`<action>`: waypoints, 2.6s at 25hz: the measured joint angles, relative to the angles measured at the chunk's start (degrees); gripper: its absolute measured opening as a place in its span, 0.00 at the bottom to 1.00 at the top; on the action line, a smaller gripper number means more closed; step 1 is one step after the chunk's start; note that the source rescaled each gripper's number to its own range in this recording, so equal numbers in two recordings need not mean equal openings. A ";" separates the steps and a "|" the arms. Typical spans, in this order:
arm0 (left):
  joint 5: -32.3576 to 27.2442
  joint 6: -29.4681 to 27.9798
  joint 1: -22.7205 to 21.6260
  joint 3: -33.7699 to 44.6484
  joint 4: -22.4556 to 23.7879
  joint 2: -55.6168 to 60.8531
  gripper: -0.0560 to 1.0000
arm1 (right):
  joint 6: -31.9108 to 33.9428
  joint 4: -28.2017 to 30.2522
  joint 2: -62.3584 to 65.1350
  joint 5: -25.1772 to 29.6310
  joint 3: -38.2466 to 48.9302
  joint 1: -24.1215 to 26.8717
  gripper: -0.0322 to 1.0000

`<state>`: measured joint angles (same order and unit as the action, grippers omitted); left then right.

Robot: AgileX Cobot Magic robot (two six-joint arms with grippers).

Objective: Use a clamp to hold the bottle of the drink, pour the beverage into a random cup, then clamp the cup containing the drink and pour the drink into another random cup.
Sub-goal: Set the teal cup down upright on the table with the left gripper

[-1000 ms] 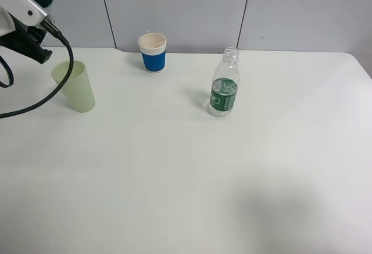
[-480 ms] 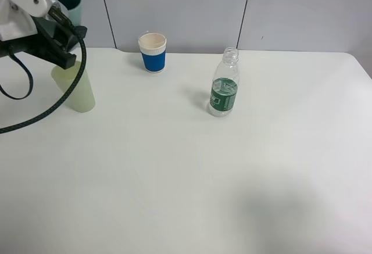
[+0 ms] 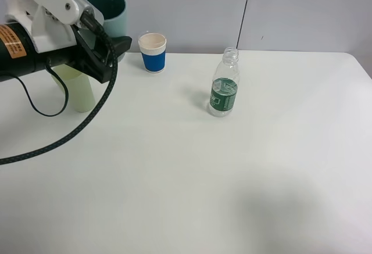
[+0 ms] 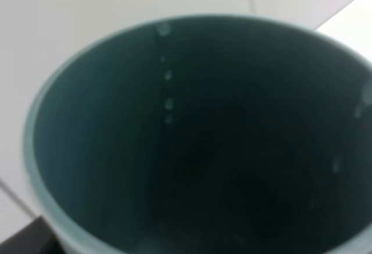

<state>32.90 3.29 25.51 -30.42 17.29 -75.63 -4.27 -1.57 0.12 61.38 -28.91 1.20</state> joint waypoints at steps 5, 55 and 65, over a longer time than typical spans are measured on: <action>10.80 -2.74 0.22 3.96 0.00 -3.95 0.08 | 0.00 0.00 0.00 0.00 0.00 0.00 0.80; 38.18 -2.55 0.22 5.27 7.46 -43.65 0.08 | 0.00 0.00 0.00 0.00 0.00 0.00 0.79; 38.18 -2.56 0.22 5.27 7.51 -43.65 0.08 | 0.00 0.00 0.00 0.00 0.00 0.00 0.79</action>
<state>71.09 0.73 25.73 -25.15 24.81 -119.28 -4.27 -1.57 0.12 61.38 -28.91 1.20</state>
